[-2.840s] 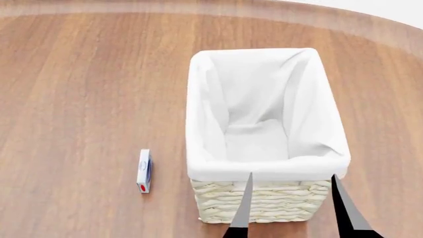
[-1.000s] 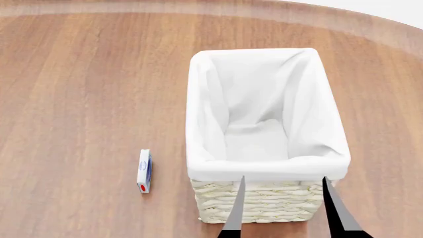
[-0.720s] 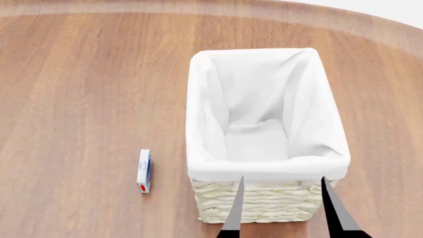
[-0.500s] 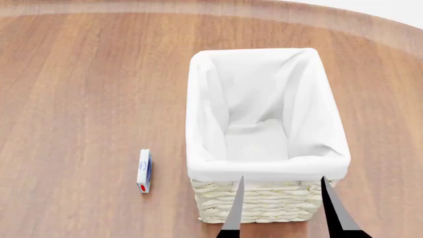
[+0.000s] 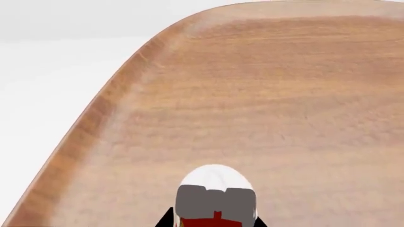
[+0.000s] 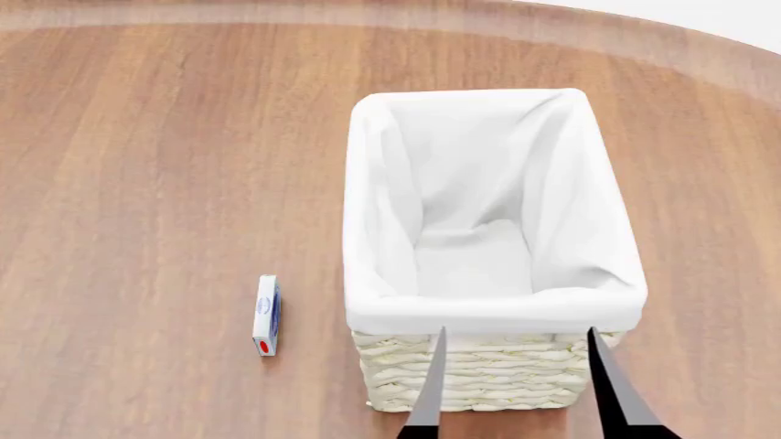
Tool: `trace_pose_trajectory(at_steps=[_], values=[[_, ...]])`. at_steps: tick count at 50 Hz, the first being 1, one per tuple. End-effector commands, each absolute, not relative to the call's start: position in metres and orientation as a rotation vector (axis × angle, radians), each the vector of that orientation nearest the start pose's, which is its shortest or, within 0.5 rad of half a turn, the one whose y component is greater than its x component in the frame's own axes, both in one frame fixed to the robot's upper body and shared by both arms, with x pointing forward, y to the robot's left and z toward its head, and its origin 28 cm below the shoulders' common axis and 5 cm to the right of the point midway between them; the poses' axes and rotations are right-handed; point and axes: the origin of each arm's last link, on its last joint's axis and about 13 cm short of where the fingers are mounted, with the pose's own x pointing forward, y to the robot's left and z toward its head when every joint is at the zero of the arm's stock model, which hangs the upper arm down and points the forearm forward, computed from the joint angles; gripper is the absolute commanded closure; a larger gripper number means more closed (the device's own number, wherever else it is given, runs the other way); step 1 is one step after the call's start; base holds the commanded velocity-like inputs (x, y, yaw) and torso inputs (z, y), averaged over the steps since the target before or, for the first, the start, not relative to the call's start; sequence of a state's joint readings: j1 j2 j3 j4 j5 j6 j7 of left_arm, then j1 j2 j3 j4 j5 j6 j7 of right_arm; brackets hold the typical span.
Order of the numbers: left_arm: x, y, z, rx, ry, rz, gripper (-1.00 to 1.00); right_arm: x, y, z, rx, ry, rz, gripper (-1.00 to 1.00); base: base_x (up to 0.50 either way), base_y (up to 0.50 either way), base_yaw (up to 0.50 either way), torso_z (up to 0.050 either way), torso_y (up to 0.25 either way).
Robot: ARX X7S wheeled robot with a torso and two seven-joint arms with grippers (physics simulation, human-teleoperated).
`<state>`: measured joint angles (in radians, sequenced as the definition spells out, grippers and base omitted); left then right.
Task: Pick up the ketchup, and put it in the basket.
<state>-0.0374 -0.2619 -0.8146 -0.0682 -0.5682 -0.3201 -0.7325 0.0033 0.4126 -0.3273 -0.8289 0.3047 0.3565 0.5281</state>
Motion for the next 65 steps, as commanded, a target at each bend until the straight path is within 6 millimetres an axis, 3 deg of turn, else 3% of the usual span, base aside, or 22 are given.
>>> trace_pose_trajectory(at_steps=[1,9,22,38,65], values=[[0.158,0.400,0.040,-0.441,0.116,1.342,1.00,0.165,-0.083,0.142,0.006,-0.326,0.043,-1.00,0.00,0.00,0.00,0.000,0.000],[0.161,0.393,0.062,-0.460,0.045,1.254,1.00,0.166,-0.083,0.142,0.006,-0.327,0.043,-1.00,0.00,0.00,0.00,0.000,0.000],[0.175,0.367,0.117,-0.352,-0.134,0.848,1.00,0.165,-0.083,0.143,0.008,-0.328,0.044,-1.00,0.00,0.00,0.00,0.000,0.000],[0.192,0.335,0.180,-0.204,-0.212,0.413,1.00,0.165,-0.084,0.144,0.010,-0.330,0.047,-1.00,0.00,0.00,0.00,0.000,0.000],[0.230,0.290,0.250,0.065,-0.216,-0.056,1.00,0.165,-0.083,0.144,0.014,-0.330,0.057,-1.00,0.00,0.00,0.00,0.000,0.000]])
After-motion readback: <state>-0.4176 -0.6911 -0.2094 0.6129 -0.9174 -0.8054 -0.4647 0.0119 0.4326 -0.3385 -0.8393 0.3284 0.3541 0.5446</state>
